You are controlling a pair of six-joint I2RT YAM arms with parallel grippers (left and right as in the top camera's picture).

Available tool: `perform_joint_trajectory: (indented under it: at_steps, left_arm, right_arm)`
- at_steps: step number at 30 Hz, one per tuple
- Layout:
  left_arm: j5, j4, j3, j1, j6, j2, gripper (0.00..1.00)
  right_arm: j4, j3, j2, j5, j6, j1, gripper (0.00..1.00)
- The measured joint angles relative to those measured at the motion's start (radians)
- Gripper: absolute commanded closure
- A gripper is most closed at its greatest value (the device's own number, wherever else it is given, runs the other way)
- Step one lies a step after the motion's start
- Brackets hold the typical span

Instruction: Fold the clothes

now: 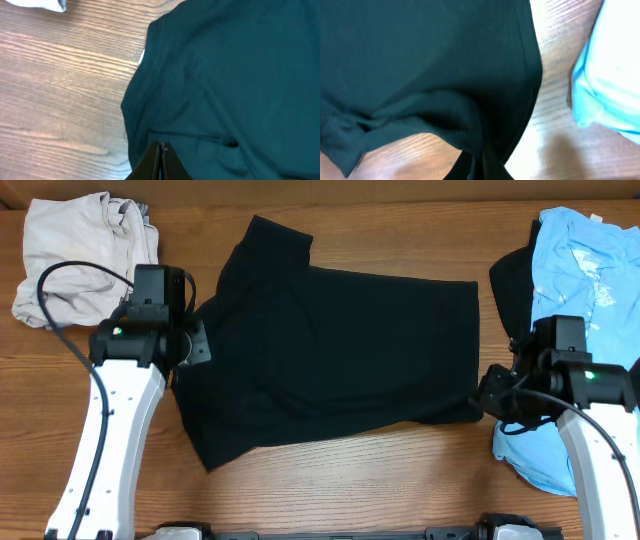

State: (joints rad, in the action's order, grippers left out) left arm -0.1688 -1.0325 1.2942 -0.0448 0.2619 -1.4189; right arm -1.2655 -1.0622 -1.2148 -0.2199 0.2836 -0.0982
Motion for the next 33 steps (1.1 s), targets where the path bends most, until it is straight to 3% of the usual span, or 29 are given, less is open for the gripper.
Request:
perform_joint_trajectory:
  at_steps: [2,11,16,21,28,33]
  left_arm:
    - [0.016,0.009,0.0,0.0,-0.023,-0.028,0.96]
    - [0.222,-0.088,-0.008,0.0,-0.164,-0.188,0.62]
    - [0.329,-0.112,-0.01,-0.026,-0.291,-0.266,0.57]
    - [0.356,-0.093,-0.01,-0.081,-0.394,-0.359,0.59]
    - [0.351,-0.04,-0.01,-0.098,-0.463,-0.5,0.64]
    - [0.348,0.003,-0.012,-0.098,-0.483,-0.543,0.59]
  right_arm:
    - [0.01,0.011,-0.026,0.0,0.001,0.0,0.96]
    - [0.033,0.017,-0.071,0.0,0.002,0.0,0.96]
    - [0.043,0.017,-0.071,0.0,0.001,0.0,0.96]
    - [0.046,0.017,-0.071,0.005,0.0,0.0,0.96]
    - [0.046,0.017,-0.071,0.041,0.0,0.0,0.96]
    - [0.045,0.017,-0.071,0.046,0.001,0.0,0.96]
